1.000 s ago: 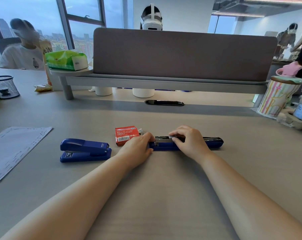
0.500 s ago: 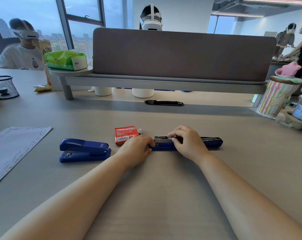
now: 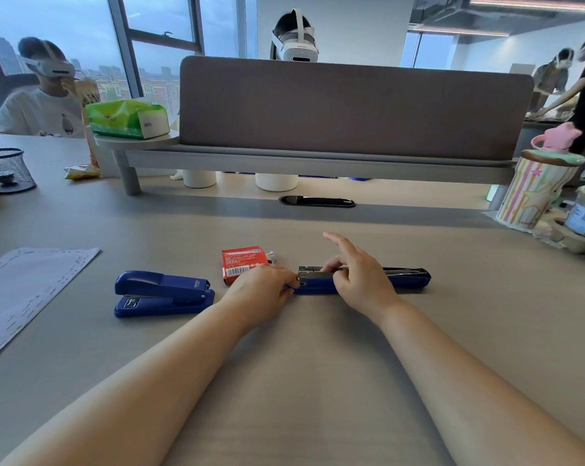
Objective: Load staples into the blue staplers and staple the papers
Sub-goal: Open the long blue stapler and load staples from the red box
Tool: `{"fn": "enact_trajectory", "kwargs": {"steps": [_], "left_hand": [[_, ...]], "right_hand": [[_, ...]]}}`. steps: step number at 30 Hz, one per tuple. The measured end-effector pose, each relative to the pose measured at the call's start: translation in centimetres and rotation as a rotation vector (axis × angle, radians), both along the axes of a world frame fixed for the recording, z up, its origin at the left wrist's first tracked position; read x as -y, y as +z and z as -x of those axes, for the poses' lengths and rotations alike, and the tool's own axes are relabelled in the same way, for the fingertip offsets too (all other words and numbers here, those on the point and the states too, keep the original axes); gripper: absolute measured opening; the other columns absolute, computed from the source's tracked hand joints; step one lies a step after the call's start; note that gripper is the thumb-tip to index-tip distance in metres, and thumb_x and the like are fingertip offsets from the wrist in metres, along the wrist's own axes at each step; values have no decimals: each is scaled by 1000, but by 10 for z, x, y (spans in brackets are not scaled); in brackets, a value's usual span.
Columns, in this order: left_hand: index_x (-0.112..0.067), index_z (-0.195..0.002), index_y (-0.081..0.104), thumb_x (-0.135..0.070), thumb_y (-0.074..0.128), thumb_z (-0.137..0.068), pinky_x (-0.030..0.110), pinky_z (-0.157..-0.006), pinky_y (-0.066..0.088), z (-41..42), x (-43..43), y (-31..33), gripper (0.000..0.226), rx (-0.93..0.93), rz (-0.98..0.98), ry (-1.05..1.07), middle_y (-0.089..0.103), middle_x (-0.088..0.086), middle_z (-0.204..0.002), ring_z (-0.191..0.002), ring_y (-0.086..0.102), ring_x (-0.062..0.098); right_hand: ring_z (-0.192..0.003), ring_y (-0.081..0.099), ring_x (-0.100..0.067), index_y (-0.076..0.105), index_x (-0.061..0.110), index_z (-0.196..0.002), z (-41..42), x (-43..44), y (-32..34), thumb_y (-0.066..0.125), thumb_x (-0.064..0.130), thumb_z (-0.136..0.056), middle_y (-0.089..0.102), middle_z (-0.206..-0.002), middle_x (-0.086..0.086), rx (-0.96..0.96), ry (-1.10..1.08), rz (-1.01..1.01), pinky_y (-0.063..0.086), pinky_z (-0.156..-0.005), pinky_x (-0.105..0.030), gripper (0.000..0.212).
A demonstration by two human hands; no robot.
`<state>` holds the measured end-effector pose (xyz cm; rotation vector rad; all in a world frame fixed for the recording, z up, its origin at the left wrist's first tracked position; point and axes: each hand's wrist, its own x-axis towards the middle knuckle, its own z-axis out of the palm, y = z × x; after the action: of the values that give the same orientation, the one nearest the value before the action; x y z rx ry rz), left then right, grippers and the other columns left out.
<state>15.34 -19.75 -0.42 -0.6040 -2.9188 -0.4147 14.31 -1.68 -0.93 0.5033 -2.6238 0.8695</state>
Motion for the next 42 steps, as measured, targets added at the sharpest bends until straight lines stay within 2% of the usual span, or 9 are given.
{"fn": "enact_trajectory", "kwargs": {"steps": [6, 10, 12, 15, 18, 26, 31, 36, 42], "left_hand": [[-21, -117, 60, -17, 45, -93, 31, -88, 49, 1, -1, 0, 28, -7, 0, 3, 63, 0, -122, -106, 59, 21], [-22, -117, 60, -18, 45, -93, 29, -86, 47, 3, -1, -2, 29, -19, 13, 13, 63, -2, -122, -106, 59, 21], [-22, -117, 59, -20, 45, -93, 30, -84, 49, 2, -2, -1, 28, -25, 54, 9, 63, -1, -122, -105, 59, 21], [-19, -116, 56, -26, 41, -94, 29, -73, 48, 1, -6, 0, 27, -49, 148, 8, 64, 2, -114, -97, 60, 21], [-16, -113, 54, -28, 40, -95, 26, -64, 45, 1, -10, 1, 25, -68, 228, 32, 65, 4, -106, -89, 62, 20], [-14, -105, 59, -23, 41, -95, 32, -65, 53, 4, -3, 0, 23, -94, 395, 97, 67, 6, -96, -83, 64, 24], [-17, -111, 54, -32, 40, -95, 29, -68, 50, 1, -6, -1, 27, -133, 219, 56, 63, 1, -108, -90, 62, 20], [-21, -116, 61, -31, 39, -95, 33, -77, 56, 4, -2, -3, 31, -144, 210, -16, 64, -3, -117, -99, 62, 18], [-20, -115, 62, -29, 41, -95, 29, -74, 53, 3, -5, 0, 30, -144, 153, -18, 63, -6, -121, -101, 61, 16]], "right_hand": [[-98, 48, -18, 38, 19, -133, 2, 3, -2, 42, -5, -80, 60, -97, 0, 71, 67, 34, 39, -87, -25, 58], [-95, 51, -23, 57, 11, -109, 4, -2, -3, 47, -1, -79, 59, -96, -4, -54, 21, -7, 45, -85, -35, 34], [-100, 51, -22, 60, 14, -103, 7, -9, -2, 52, 14, -84, 60, -103, -2, -56, -55, -118, 44, -86, -38, 20], [-109, 48, -22, 57, 24, -106, 12, -24, 1, 55, 54, -81, 58, -113, 3, 125, -191, -366, 37, -89, -37, 39], [-108, 48, -23, 57, 28, -101, 14, -39, 3, 60, 68, -68, 58, -111, 2, 225, -258, -432, 35, -88, -37, 52], [-102, 48, -25, 48, 27, -75, 16, -56, 2, 59, 79, -55, 56, -96, 2, 259, -388, -437, 30, -90, -43, 56], [-102, 48, -25, 45, 26, -68, 16, -58, 1, 60, 79, -54, 55, -93, 3, 287, -399, -405, 23, -103, -52, 56], [-103, 46, -26, 54, 24, -78, 16, -70, 3, 60, 81, -50, 56, -101, 0, 335, -473, -324, 32, -93, -44, 64], [-110, 38, -29, 55, 16, -89, 14, -70, 4, 68, 77, -44, 46, -108, -6, 321, -540, -202, 44, -79, -37, 77]]}}
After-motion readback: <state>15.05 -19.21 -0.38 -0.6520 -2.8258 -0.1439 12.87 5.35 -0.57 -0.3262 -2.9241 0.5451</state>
